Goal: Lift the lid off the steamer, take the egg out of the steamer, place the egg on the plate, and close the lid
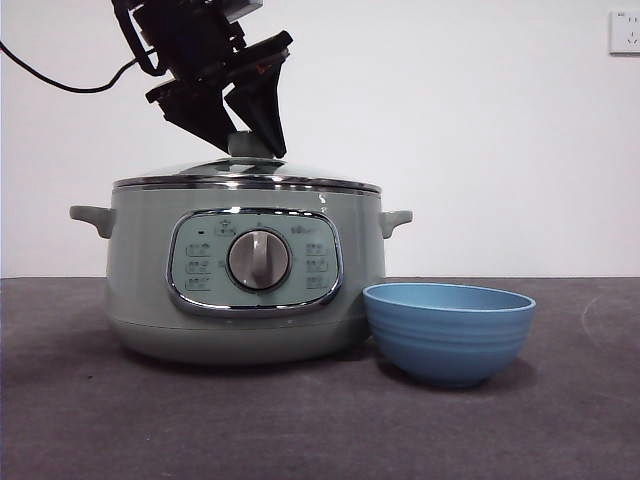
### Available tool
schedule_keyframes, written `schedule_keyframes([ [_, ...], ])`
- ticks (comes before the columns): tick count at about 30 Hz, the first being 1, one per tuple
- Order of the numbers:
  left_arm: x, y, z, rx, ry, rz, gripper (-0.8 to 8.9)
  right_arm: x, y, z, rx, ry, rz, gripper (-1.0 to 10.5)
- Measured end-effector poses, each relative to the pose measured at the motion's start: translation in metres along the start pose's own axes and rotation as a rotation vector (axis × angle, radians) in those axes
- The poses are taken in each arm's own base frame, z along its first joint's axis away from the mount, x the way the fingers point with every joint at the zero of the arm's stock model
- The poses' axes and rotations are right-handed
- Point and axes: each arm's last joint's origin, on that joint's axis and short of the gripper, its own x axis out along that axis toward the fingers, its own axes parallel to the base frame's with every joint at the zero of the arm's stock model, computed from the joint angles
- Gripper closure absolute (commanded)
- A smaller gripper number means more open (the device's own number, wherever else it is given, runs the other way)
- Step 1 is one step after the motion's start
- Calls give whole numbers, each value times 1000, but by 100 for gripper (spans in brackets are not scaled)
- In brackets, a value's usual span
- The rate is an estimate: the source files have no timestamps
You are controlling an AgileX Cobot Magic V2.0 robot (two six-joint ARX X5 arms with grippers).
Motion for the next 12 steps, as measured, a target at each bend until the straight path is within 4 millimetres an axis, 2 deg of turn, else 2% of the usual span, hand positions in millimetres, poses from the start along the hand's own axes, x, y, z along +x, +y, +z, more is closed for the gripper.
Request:
schedule_keyframes([
  [5,-1,0,0,-1,12,-1,791,0,0,0,0,5,0,501],
  [7,-1,0,0,-2,17,-1,646,0,0,0,0,5,0,502],
  [10,-2,1,0,-4,23,0,375,0,0,-1,0,10,0,502],
  [12,-2,1,0,-5,23,1,322,0,0,-2,0,17,0,501],
])
